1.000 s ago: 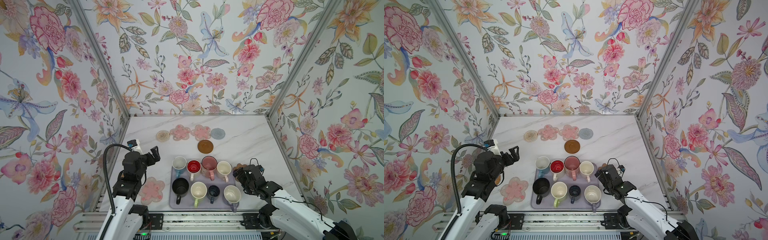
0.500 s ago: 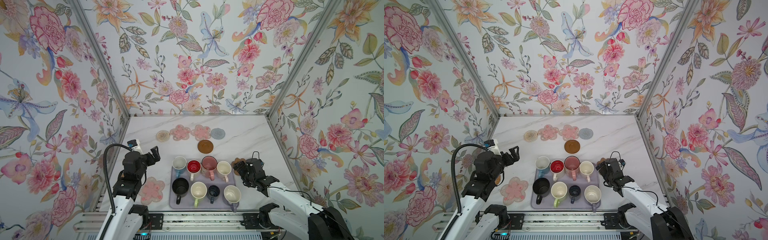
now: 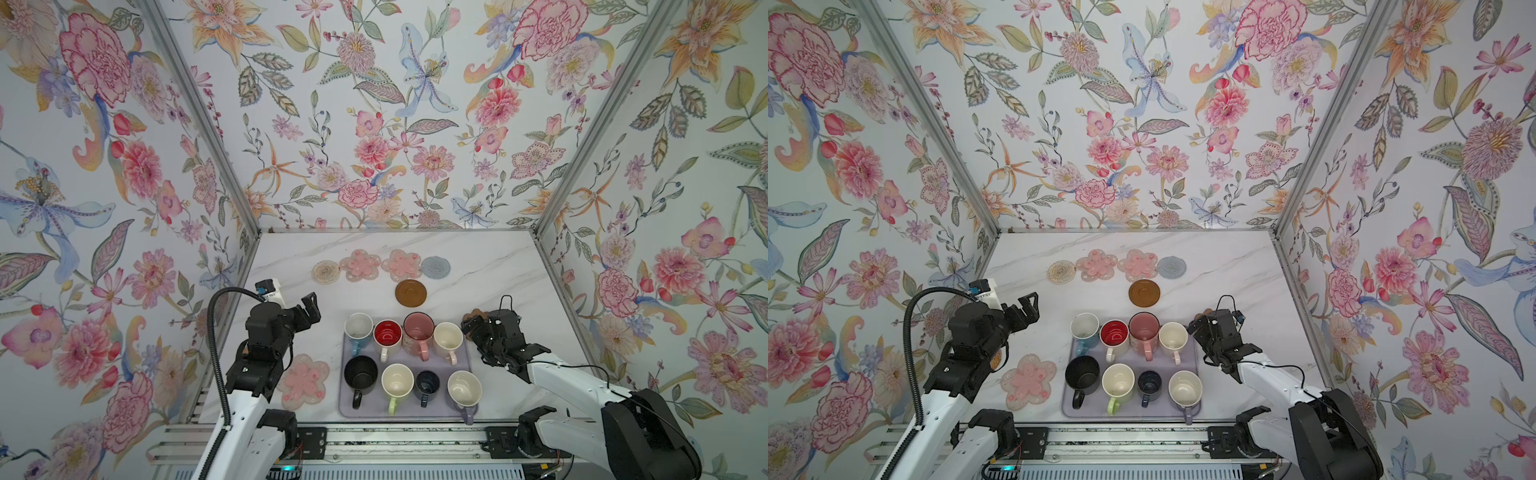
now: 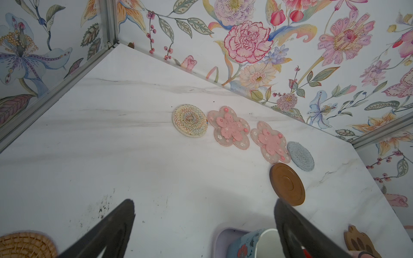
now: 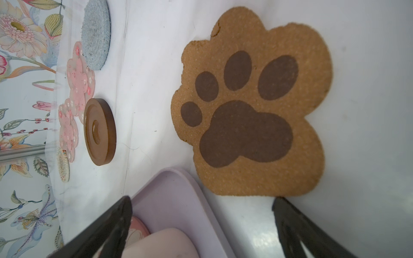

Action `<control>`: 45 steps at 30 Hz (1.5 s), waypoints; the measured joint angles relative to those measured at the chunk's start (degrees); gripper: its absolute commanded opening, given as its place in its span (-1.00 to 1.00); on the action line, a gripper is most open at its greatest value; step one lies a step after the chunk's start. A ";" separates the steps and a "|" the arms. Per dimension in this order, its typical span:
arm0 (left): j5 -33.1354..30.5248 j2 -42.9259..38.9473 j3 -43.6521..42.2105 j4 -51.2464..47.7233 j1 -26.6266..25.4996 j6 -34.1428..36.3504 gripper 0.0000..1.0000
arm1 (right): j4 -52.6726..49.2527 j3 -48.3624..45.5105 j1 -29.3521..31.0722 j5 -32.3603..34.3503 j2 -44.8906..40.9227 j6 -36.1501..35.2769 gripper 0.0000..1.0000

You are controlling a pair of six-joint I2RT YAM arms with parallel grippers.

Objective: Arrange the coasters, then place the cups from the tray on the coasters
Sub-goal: 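Lower the right gripper onto the cork paw-print coaster beside the tray, then slide the cork paw-print coaster farther from the robot with the right gripper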

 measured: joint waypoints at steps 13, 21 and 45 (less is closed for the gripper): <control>-0.04 0.11 0.00 0.00 0.00 0.00 0.98 | 5.18 7.58 -0.87 -2.45 12.20 -4.00 0.98; -0.13 0.11 0.00 0.00 0.00 0.00 0.98 | 3.89 9.25 -2.43 -3.85 13.25 -6.47 0.99; -0.22 1.01 0.00 -0.02 0.04 0.00 0.98 | -5.75 6.93 -16.37 -9.25 6.05 -18.29 0.98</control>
